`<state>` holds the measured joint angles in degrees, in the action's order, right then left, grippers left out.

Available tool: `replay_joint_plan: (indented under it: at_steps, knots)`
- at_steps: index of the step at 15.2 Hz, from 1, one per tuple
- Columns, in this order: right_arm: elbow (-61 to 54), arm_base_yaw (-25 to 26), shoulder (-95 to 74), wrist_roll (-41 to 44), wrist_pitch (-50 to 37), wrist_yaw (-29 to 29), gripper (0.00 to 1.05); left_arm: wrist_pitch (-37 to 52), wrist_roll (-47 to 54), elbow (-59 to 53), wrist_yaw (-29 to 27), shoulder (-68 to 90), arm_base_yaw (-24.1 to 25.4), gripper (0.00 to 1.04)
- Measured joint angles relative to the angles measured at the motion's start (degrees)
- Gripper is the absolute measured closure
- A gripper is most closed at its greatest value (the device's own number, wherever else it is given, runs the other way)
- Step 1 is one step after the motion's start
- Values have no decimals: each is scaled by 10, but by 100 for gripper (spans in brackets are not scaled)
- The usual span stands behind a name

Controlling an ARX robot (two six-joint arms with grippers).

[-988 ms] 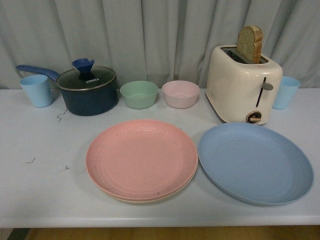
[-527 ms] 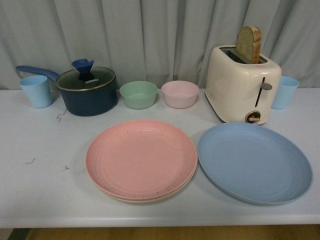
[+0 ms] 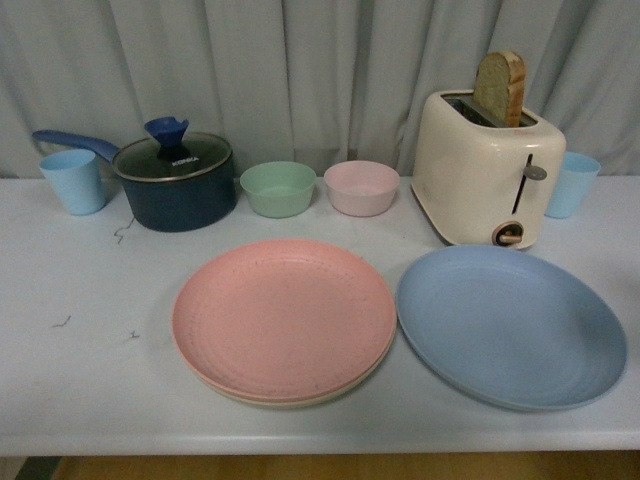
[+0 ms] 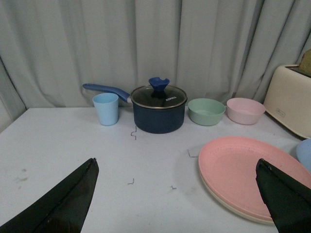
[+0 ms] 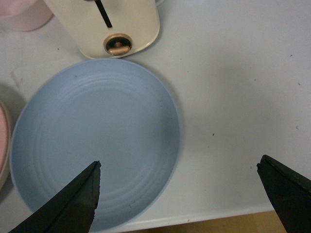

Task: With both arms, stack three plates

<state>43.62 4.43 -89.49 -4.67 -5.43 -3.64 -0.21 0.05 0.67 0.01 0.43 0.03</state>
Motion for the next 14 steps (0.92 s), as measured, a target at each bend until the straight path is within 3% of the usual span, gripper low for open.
replay_joint_plan:
  at_steps: [5, 14]
  knots:
    - [127, -19, -197, 18, 7, 39, 6, 0, 0, 0, 0, 0, 0, 7]
    - [174, -33, -316, -5, -32, 53, 6, 0, 0, 0, 0, 0, 0, 7]
